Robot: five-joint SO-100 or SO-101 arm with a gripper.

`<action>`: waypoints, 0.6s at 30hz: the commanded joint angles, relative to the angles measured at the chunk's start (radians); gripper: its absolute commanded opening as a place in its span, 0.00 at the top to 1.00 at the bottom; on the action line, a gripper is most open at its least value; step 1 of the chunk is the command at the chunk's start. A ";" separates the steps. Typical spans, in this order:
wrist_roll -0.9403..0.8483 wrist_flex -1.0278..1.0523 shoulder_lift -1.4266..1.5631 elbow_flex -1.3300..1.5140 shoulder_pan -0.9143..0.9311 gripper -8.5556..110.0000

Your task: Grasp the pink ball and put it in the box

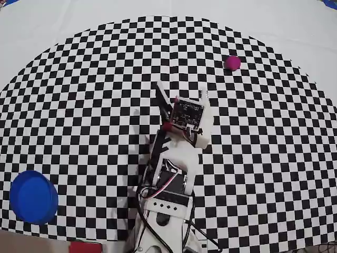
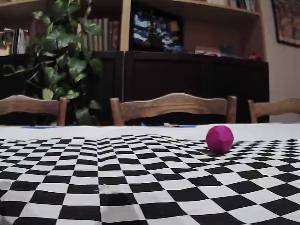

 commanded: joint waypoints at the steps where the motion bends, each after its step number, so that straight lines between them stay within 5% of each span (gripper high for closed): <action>1: -0.008 -0.020 -0.018 0.008 0.021 0.63; 18: -0.008 -0.037 -0.032 0.008 0.140 0.63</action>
